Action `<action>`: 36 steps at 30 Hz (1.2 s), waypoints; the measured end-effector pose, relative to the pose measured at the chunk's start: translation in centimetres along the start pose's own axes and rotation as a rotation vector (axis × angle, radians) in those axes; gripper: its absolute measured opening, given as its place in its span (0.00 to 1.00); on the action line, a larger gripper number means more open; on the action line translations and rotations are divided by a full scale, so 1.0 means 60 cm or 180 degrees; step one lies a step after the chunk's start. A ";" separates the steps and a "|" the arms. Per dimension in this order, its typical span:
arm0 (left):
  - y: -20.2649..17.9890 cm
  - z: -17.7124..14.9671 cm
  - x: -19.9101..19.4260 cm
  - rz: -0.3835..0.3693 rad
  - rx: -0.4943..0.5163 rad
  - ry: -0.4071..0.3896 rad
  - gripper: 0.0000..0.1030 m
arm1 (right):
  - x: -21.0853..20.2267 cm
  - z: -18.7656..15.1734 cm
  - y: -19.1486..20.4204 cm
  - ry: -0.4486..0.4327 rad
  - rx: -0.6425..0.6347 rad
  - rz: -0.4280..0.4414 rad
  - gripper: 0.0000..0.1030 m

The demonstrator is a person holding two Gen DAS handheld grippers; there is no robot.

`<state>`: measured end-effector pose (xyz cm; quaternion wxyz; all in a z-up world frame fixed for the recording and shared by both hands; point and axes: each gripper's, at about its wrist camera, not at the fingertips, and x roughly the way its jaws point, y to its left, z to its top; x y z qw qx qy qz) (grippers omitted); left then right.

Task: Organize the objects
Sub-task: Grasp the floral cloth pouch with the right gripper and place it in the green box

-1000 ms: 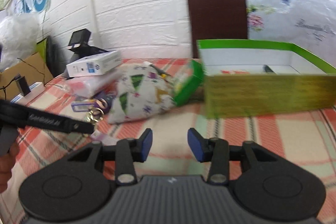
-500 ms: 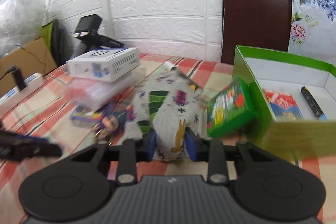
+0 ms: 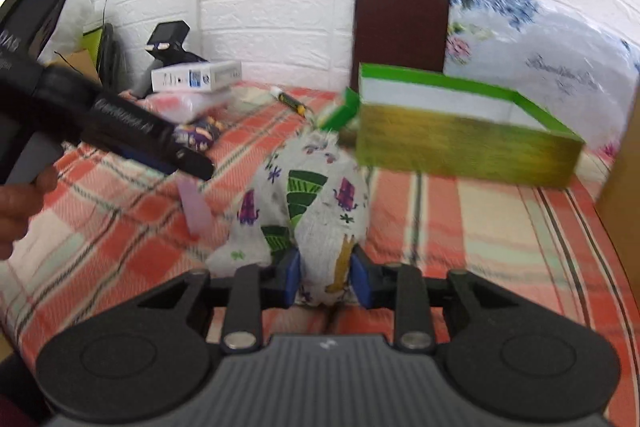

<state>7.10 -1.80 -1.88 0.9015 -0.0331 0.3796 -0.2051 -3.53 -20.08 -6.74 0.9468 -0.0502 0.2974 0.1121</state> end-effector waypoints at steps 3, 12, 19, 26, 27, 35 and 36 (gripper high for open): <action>-0.022 -0.002 0.006 -0.0016 0.0095 0.0050 0.54 | -0.013 -0.009 -0.009 -0.0058 0.0063 0.0016 0.47; -0.041 0.001 0.003 0.0077 0.0151 0.0063 0.65 | -0.005 -0.017 -0.036 -0.0024 0.0391 0.0179 0.57; -0.064 0.015 0.002 -0.0279 0.0137 0.0070 0.88 | 0.000 -0.019 -0.032 -0.0056 0.0420 0.0219 0.78; -0.088 0.017 0.085 -0.0580 0.0106 0.0486 0.68 | 0.064 -0.004 -0.031 0.0118 0.0364 0.0452 0.69; -0.088 0.015 0.085 -0.0573 0.0050 0.0467 0.66 | 0.065 -0.001 -0.028 0.0097 0.0413 0.0436 0.64; -0.129 0.083 0.009 -0.0871 0.0305 -0.0118 0.48 | 0.011 0.038 -0.027 -0.0735 0.0144 0.0104 0.35; -0.135 0.100 0.004 -0.0897 0.0345 -0.0220 0.48 | 0.008 0.051 -0.032 -0.0866 0.0140 0.0033 0.35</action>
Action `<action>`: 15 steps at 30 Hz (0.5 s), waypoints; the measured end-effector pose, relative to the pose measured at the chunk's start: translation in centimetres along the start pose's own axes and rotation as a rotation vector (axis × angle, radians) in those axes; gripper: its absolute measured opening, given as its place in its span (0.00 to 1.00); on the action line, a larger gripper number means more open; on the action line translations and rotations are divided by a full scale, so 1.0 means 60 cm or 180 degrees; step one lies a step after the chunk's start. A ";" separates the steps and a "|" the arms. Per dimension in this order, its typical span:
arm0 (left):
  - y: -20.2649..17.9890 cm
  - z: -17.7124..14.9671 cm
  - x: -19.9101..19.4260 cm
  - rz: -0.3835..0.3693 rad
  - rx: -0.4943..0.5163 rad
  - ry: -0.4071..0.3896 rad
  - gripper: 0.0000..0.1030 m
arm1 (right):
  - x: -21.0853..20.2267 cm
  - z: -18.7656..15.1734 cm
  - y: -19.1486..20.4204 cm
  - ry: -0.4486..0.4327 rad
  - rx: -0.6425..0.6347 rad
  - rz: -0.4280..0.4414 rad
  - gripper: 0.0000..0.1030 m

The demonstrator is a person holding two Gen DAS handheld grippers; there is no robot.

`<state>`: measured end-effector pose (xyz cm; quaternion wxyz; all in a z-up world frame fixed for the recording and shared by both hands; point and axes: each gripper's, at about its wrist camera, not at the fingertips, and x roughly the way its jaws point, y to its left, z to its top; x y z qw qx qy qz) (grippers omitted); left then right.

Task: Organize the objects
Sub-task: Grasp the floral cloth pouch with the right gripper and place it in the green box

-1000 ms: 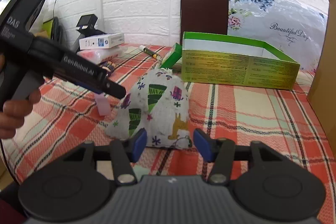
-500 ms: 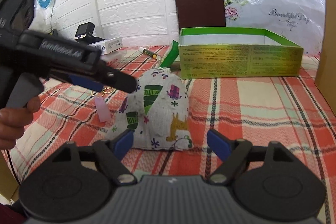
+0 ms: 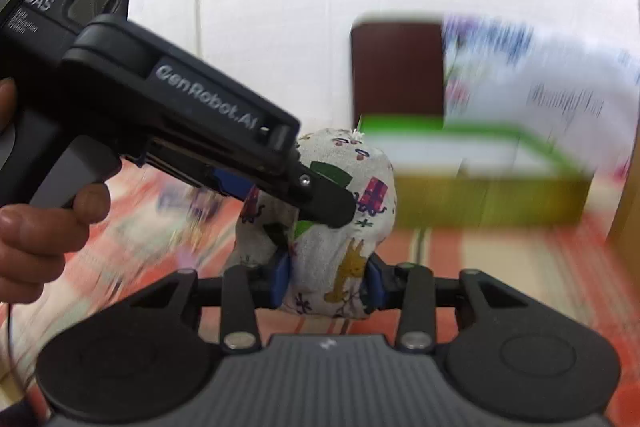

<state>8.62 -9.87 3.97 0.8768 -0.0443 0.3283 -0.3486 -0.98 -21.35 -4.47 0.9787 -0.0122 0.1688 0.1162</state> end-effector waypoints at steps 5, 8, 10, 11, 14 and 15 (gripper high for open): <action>-0.024 0.103 0.040 0.0083 0.0278 -0.0255 0.64 | 0.059 0.070 -0.036 -0.0376 -0.0142 -0.0327 0.36; -0.025 0.137 0.078 0.0365 0.0348 -0.0369 0.72 | 0.144 0.096 -0.059 -0.0373 -0.0194 -0.0719 0.71; -0.022 0.134 0.093 0.0589 0.0335 -0.0351 0.72 | 0.193 0.089 -0.077 -0.0165 -0.0222 -0.1012 0.62; -0.017 0.124 0.094 0.0593 0.0307 -0.0337 0.72 | 0.199 0.084 -0.087 -0.0087 -0.0094 -0.1021 0.55; -0.004 0.086 0.092 0.0655 0.0361 -0.0248 0.72 | 0.172 0.056 -0.095 -0.0180 0.0239 -0.0874 0.60; 0.000 0.074 0.092 0.0716 0.0377 -0.0204 0.72 | 0.168 0.047 -0.092 -0.0166 0.0205 -0.0896 0.60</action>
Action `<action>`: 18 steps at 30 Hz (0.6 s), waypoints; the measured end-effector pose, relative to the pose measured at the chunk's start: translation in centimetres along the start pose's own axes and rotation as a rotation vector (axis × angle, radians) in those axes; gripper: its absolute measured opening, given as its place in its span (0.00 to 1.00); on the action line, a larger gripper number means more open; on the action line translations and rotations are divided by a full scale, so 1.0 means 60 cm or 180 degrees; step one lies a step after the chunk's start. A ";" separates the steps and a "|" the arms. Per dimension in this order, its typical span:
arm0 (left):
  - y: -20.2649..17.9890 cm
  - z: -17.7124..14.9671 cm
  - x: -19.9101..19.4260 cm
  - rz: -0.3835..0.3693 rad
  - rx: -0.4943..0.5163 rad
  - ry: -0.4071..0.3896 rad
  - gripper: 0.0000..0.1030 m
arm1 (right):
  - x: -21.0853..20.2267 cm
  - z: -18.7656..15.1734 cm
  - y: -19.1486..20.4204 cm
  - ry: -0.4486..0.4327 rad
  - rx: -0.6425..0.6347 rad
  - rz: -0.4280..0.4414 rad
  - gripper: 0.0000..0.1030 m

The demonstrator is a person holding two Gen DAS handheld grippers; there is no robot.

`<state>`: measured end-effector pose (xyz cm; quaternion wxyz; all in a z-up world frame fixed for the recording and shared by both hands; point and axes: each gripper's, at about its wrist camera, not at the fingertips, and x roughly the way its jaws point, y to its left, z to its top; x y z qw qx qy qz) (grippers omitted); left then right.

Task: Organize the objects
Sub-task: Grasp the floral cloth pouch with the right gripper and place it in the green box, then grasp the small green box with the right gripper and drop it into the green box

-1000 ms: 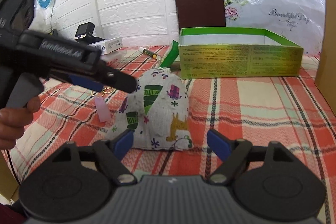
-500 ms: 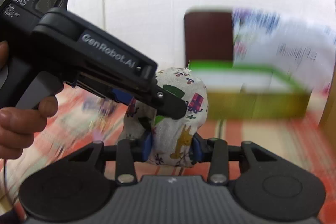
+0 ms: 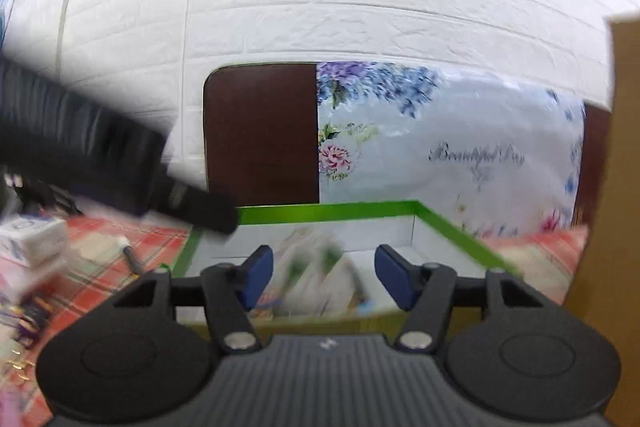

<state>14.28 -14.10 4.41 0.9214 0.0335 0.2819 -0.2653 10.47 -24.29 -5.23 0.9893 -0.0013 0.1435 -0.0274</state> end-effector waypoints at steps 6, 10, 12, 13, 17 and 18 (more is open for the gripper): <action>0.027 -0.061 -0.020 0.0091 -0.0083 0.0184 0.72 | -0.048 -0.044 -0.010 0.0354 0.0319 0.0231 0.61; 0.061 -0.116 -0.045 0.0244 -0.0112 0.0314 0.72 | -0.066 -0.079 0.000 0.0756 0.0474 0.0444 0.61; 0.085 -0.144 -0.058 0.0396 -0.0153 0.0367 0.72 | -0.078 -0.093 0.014 0.0893 0.0421 0.0493 0.61; 0.100 -0.156 -0.064 0.0493 -0.0182 0.0386 0.72 | -0.079 -0.094 0.023 0.0922 0.0365 0.0541 0.60; 0.165 -0.191 -0.095 0.0843 -0.0444 0.0351 0.73 | -0.087 -0.080 0.060 0.0922 0.0213 0.0738 0.60; 0.180 -0.198 -0.102 0.0955 -0.0496 0.0316 0.73 | -0.085 -0.075 0.067 0.0947 0.0226 0.0791 0.60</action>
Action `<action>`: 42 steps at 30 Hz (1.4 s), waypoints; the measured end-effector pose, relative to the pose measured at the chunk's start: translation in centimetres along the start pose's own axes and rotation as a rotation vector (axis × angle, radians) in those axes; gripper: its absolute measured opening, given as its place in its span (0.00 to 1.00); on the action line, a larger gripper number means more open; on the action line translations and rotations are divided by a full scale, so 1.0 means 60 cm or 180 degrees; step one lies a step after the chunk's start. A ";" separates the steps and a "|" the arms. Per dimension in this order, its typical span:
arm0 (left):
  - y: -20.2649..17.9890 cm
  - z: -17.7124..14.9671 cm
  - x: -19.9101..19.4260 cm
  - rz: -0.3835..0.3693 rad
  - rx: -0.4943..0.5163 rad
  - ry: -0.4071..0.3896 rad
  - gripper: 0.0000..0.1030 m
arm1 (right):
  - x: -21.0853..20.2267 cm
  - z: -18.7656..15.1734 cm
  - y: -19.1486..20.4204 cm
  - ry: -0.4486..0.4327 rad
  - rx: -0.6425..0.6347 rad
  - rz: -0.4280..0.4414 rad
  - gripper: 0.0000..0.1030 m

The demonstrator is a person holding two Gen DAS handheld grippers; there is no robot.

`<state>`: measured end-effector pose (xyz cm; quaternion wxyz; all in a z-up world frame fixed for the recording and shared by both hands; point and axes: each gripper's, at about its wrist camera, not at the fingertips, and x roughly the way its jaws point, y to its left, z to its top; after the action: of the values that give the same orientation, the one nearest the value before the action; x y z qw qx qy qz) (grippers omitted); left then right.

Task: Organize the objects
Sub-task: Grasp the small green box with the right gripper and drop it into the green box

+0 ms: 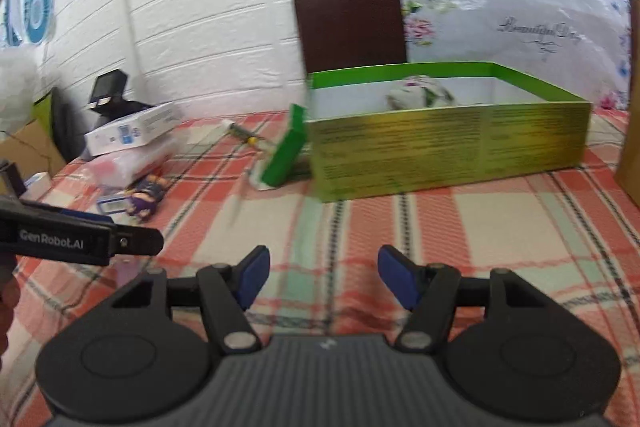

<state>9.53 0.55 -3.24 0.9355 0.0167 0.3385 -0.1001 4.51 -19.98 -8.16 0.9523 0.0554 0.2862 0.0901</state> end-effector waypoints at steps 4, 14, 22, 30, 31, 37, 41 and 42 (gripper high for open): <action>0.069 -0.026 0.003 0.0280 -0.0238 -0.0038 0.73 | 0.023 0.028 0.031 0.0083 0.0005 0.0155 0.60; 0.080 -0.063 -0.001 0.0188 -0.0021 -0.0408 0.92 | 0.165 0.086 0.064 0.0111 0.0541 -0.0137 0.61; 0.091 -0.062 0.003 -0.0032 -0.0176 -0.0456 0.96 | 0.215 0.105 0.063 0.0015 0.0931 -0.0286 0.46; 0.092 -0.062 0.001 -0.0053 -0.0199 -0.0465 0.97 | 0.099 0.080 0.067 -0.0106 0.0088 -0.0330 0.18; 0.092 -0.061 0.002 -0.0055 -0.0193 -0.0464 0.97 | 0.073 0.070 0.071 -0.0140 -0.0181 -0.0399 0.18; 0.088 -0.058 0.003 -0.0020 -0.0138 -0.0411 0.97 | -0.022 -0.037 0.102 0.0036 -0.1965 -0.0954 0.37; 0.081 -0.046 -0.008 -0.0024 -0.0181 -0.0247 0.95 | -0.071 -0.064 0.087 0.0140 -0.1726 -0.0558 0.55; 0.080 -0.042 -0.015 -0.0113 -0.0267 -0.0203 0.94 | -0.082 -0.064 0.081 0.0151 -0.1573 -0.0450 0.57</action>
<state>8.20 5.67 -4.80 0.9437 -0.0317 0.3127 -0.1029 -2.34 -16.02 -7.97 0.9339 -0.2013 0.2810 0.0918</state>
